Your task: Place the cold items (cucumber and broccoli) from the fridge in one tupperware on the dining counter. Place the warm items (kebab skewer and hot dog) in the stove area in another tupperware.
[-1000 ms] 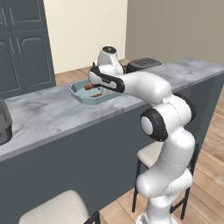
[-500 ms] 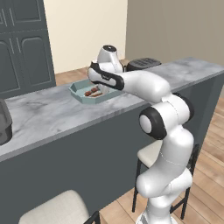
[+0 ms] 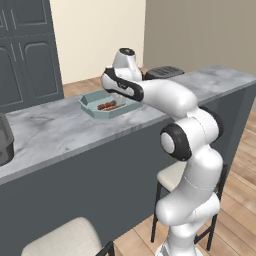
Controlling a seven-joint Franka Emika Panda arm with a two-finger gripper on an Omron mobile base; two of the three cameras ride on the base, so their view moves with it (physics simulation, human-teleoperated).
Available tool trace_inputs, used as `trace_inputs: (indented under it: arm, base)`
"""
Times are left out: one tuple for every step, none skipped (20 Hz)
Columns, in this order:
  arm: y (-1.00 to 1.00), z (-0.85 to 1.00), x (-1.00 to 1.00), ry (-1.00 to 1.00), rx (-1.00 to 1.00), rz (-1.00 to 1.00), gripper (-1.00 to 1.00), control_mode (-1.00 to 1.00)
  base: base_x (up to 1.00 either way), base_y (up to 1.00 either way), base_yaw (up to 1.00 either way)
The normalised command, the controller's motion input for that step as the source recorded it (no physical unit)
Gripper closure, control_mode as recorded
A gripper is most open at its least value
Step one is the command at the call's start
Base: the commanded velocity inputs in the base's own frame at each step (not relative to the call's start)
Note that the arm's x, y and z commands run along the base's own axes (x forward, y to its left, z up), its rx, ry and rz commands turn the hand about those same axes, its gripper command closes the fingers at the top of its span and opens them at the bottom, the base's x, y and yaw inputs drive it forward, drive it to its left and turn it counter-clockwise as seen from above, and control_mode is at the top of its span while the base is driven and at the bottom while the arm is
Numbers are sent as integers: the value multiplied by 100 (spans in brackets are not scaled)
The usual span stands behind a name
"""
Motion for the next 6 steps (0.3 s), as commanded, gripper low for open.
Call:
trace_inputs:
  arm:
    - [-16, 58, -26, 0, 6, -4, -100, -100]
    - [-24, 61, -24, 0, 9, -2, -100, -100]
    - [-28, 65, -24, 0, 15, -3, -100, -100]
    - [-29, 64, -29, 0, 19, -4, -100, -100]
    - [-28, 55, -36, 0, 19, -5, -100, -100]
    - [-31, 43, -57, 0, 26, -11, -100, -100]
  base:
    - [0, 0, 0]
    - [0, 0, 0]
    - [0, 0, 0]
    - [0, 0, 0]
    - [0, 0, 0]
    - [0, 0, 0]
